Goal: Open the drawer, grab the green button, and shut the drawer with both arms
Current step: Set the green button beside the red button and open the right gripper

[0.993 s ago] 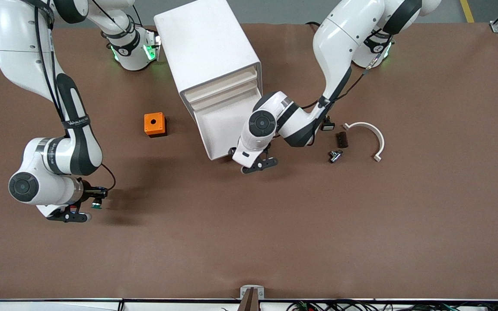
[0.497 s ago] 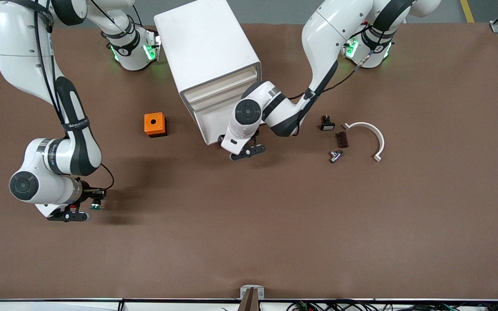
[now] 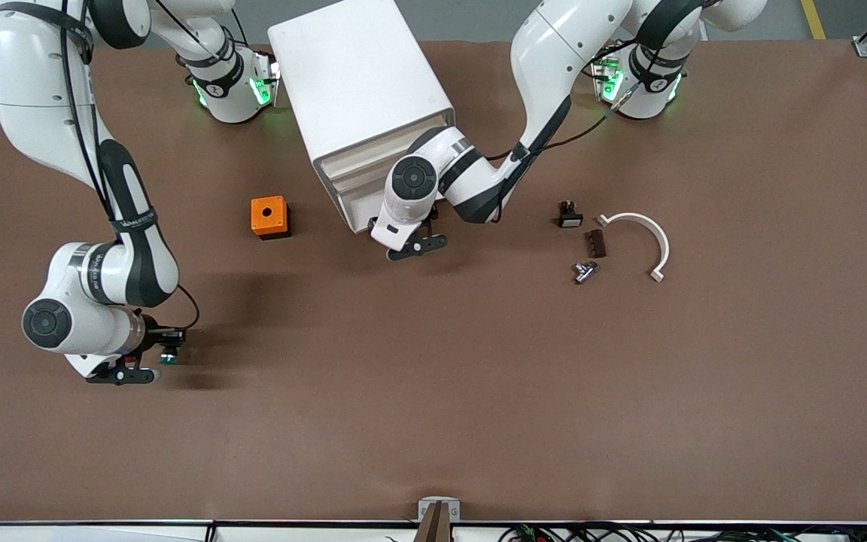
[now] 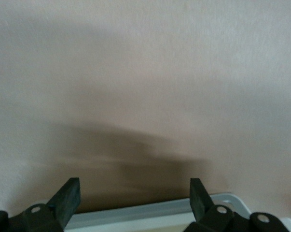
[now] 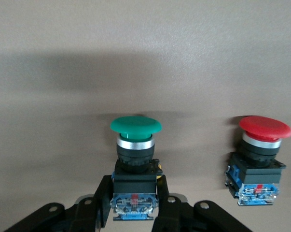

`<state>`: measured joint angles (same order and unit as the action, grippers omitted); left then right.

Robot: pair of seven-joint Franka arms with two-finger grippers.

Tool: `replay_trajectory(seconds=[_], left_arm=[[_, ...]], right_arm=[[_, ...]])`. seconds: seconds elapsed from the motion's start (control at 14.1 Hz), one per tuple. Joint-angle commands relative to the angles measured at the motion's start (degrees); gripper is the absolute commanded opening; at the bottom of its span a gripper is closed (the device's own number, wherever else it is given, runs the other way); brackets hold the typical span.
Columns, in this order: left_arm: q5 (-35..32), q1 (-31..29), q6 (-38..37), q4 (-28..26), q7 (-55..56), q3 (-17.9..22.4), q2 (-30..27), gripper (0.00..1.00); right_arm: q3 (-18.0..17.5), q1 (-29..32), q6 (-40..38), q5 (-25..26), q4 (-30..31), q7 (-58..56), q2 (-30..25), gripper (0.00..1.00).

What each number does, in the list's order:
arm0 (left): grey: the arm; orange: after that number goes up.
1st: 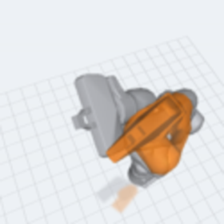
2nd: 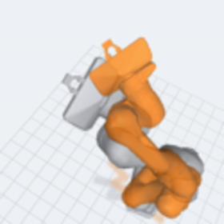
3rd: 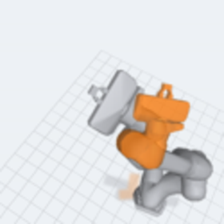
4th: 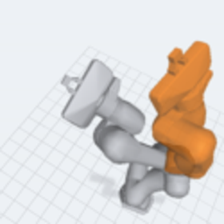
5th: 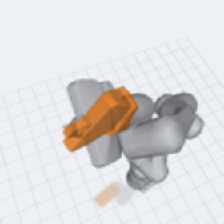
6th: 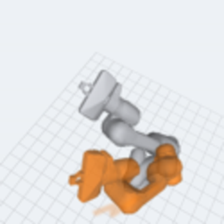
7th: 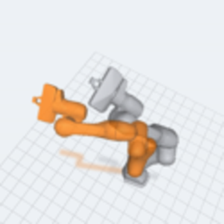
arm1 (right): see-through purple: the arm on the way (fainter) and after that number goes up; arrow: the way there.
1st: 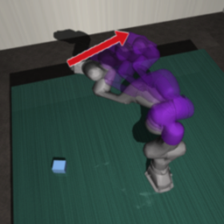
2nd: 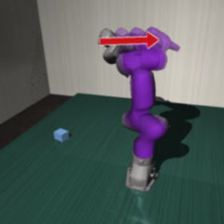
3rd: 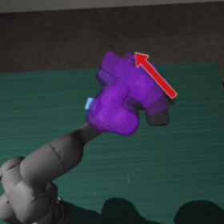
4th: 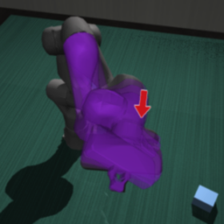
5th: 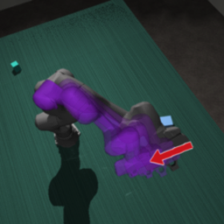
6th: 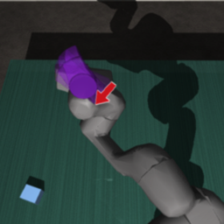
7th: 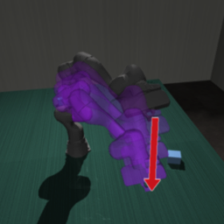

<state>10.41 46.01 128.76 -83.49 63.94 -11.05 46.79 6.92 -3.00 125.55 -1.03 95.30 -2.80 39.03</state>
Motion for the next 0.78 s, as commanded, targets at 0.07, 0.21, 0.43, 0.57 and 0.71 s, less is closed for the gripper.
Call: replay_trajectory(seconds=[0.07,0.21,0.43,0.57,0.71], left_arm=[[2.2,2.2,1.7,-0.2,0.5,0.2,0.4,1.0],[2.5,2.9,1.8,-0.2,0.4,0.2,0.8,1.0],[3.2,4.4,2.5,-0.2,0.5,0.2,1.6,1.0],[3.3,5.3,3.7,-0.3,0.5,0.2,2.1,1.0],[3.3,6.1,5.3,-0.3,1.0,0.2,2.4,1.0]], right_arm=[[-1.1,1.1,1.3,0.9,1.1,-0.4,-0.5,0.28],[-1.1,1.1,1.3,0.9,0.9,-0.4,-0.5,0.88],[-1.2,0.7,-1.3,0.8,0.8,-0.2,-3.6,1.0],[-1.4,0.5,-5.7,0.7,0.7,0.3,-7.6,1.0],[-1.6,0.4,-9.9,0.5,0.4,0.5,-12.2,1.0]])
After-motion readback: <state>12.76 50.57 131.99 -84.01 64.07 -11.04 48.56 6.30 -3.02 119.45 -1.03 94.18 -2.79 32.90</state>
